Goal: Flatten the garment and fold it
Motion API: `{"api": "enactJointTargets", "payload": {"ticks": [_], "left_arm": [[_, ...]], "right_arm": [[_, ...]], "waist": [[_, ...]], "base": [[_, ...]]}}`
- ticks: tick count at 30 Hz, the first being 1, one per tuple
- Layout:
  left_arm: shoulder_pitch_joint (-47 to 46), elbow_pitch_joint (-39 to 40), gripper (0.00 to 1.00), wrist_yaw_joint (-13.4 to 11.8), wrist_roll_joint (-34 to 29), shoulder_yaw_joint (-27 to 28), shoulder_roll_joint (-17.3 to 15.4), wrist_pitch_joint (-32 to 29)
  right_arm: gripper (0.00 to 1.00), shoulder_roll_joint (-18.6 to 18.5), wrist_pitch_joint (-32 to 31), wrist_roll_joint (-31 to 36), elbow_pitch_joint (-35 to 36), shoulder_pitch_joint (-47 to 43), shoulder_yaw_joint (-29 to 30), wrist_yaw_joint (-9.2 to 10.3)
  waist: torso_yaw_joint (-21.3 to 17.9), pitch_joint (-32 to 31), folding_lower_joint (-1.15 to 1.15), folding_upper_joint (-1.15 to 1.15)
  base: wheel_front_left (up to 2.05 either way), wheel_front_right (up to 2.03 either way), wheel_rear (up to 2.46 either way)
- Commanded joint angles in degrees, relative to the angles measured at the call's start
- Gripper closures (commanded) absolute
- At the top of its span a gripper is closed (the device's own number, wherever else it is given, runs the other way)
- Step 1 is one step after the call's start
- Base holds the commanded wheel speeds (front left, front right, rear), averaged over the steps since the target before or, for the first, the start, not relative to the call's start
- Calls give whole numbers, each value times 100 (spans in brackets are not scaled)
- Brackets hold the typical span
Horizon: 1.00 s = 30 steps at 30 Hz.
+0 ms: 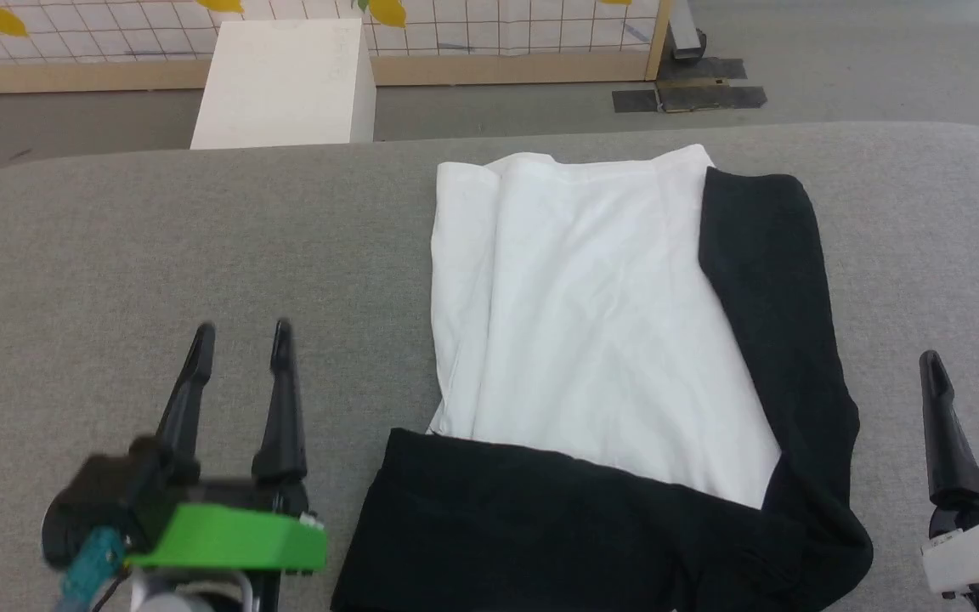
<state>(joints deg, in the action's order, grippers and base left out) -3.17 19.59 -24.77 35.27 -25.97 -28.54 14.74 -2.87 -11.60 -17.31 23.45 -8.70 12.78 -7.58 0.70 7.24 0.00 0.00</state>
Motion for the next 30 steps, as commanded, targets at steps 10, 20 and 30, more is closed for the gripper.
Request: {"api": "enactJointTargets", "payload": {"ticks": [10, 20, 30], "left_arm": [[780, 88, 0, 556, -918, 868, 837, 25], [307, 81, 0, 1176, -1282, 1219, 1365, 26], [-178, 36, 0, 1520, -1634, 1292, 1691, 26]], "right_arm": [[0, 0, 70, 29, -13, 696, 179, 9], [0, -845, -1476, 190, -715, 3828, 143, 9], [0, -1177, -2678, 670, -2608, 5711, 270, 9]], "waist": [[95, 585, 0, 0], [105, 1725, 0, 0], [402, 2520, 0, 0]], "base": [[0, 0, 0], [0, 0, 0], [0, 0, 0]]}}
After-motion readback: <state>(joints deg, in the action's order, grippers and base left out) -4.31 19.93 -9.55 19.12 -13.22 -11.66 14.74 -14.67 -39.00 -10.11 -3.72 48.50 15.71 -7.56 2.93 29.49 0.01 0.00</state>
